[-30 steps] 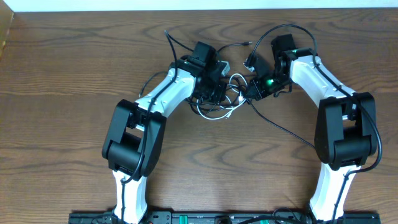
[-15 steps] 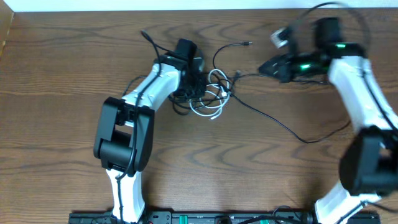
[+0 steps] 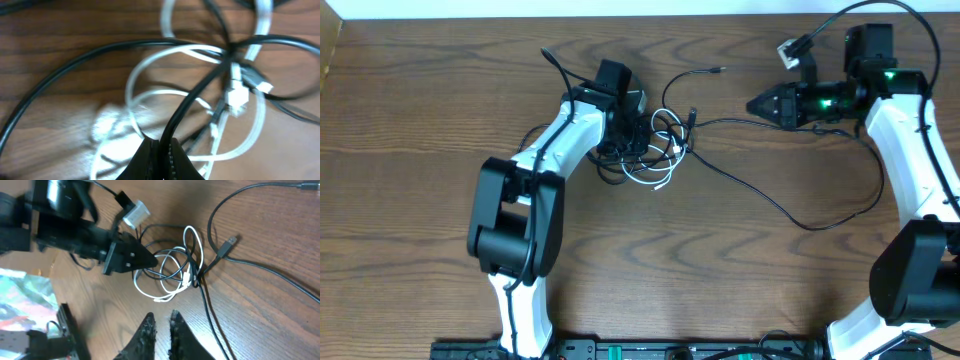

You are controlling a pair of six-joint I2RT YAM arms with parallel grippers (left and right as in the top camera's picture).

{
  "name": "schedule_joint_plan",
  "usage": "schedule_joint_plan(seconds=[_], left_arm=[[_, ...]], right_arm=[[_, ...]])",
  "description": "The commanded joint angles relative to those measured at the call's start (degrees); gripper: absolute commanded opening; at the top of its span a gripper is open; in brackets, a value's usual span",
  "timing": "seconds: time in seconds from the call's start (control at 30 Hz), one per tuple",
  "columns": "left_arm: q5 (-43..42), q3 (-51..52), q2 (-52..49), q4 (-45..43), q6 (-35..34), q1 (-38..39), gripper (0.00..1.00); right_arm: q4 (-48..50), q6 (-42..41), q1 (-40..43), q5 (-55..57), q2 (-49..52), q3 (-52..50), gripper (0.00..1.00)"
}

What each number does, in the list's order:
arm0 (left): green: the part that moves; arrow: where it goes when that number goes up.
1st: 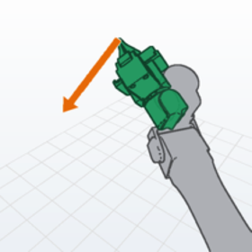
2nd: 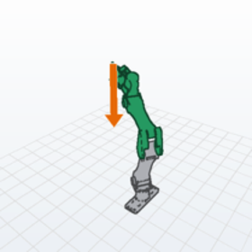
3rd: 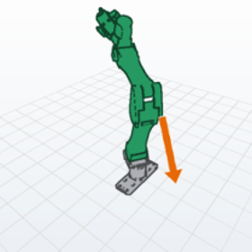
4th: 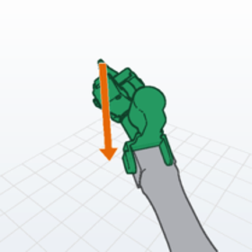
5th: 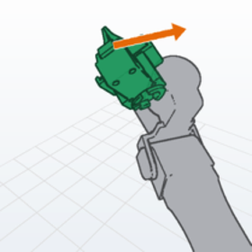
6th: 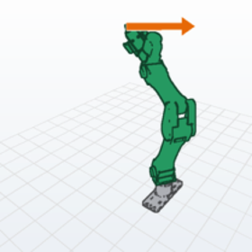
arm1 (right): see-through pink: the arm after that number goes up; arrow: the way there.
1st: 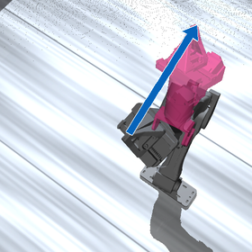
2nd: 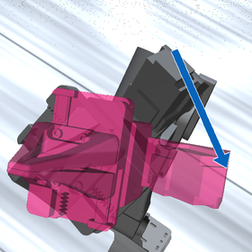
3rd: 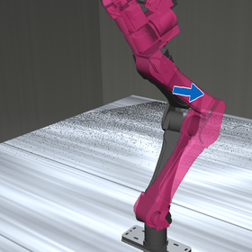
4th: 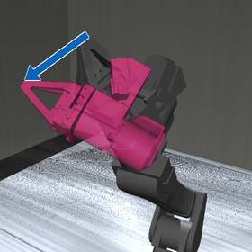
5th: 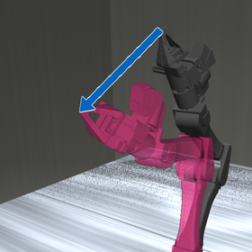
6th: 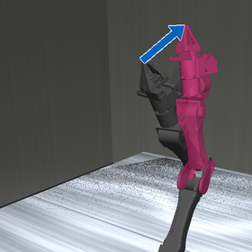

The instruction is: Untangle cables

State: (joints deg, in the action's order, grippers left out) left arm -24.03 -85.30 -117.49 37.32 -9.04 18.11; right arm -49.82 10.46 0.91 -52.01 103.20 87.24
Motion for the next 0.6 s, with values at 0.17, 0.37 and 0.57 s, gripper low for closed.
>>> schedule_joint_plan(seconds=[0.17, 0.37, 0.57], left_arm=[[-7.6, -0.1, 15.6, 0.2, 3.6, 0.1, 0.07], [-10.1, -0.1, 24.2, 0.2, 2.6, 0.1, 0.07], [-10.1, -0.1, 25.7, 0.6, -0.1, 0.1, 0.07]], right_arm=[[0.4, -0.8, -1.5, 3.0, 2.0, 0.0, 0.14], [2.7, -1.2, -4.2, 2.4, 4.8, 0.0, 0.2], [7.1, 0.6, -5.2, -9.0, 7.4, 0.0, 0.32]])
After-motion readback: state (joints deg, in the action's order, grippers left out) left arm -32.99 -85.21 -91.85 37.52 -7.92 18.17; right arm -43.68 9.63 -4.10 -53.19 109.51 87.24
